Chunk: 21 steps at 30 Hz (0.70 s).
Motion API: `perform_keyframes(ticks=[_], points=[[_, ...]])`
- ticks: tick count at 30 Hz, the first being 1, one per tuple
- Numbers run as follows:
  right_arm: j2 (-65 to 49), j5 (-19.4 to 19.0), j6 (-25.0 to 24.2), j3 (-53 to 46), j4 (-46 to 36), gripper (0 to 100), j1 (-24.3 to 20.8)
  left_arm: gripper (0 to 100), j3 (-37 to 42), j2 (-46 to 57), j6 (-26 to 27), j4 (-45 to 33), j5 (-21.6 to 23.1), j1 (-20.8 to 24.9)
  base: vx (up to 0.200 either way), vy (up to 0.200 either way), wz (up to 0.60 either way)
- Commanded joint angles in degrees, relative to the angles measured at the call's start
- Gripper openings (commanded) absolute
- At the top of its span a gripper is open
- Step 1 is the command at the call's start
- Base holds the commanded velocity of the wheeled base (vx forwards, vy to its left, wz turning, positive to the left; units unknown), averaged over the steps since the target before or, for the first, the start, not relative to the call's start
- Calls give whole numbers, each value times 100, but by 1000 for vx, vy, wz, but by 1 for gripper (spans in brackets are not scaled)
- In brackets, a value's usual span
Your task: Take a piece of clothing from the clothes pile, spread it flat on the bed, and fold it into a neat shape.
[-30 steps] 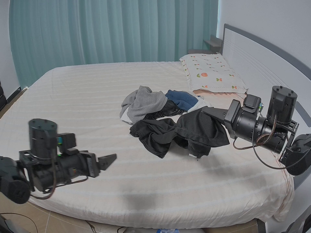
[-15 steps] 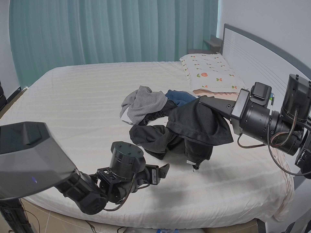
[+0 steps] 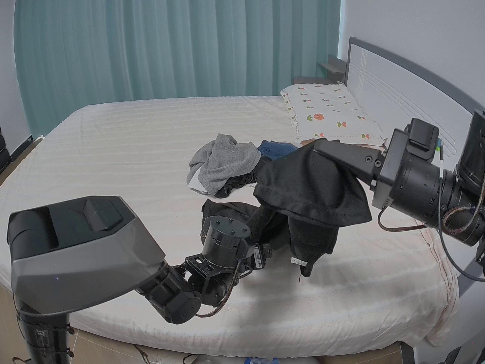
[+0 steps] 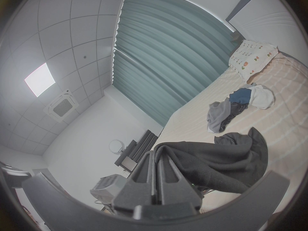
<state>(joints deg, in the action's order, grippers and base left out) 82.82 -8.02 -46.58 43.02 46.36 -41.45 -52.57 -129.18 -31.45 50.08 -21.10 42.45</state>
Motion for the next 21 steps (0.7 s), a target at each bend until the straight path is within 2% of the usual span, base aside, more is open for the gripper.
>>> perform_keyframes(ticks=[1, 9, 10, 16, 21], points=[[-188, -15, 0, 163, 22, 0, 23, 100, -105, -239, -89, 11, -34, -88, 0, 0, 0], [94, -33, -44, 339, 48, 0, 409, 100, 18, -265, -107, 2, -43, -369, 0, 0, 0], [182, -33, -44, 330, 57, 0, 506, 0, 97, -265, -124, 2, -43, -422, 0, 0, 0], [410, -68, -62, 347, 75, 0, 919, 0, 423, -204, -300, 2, 27, -509, 0, 0, 0], [542, -59, -62, 286, 75, 0, 1104, 0, 423, 130, -590, -16, 185, -835, 0, 0, 0]])
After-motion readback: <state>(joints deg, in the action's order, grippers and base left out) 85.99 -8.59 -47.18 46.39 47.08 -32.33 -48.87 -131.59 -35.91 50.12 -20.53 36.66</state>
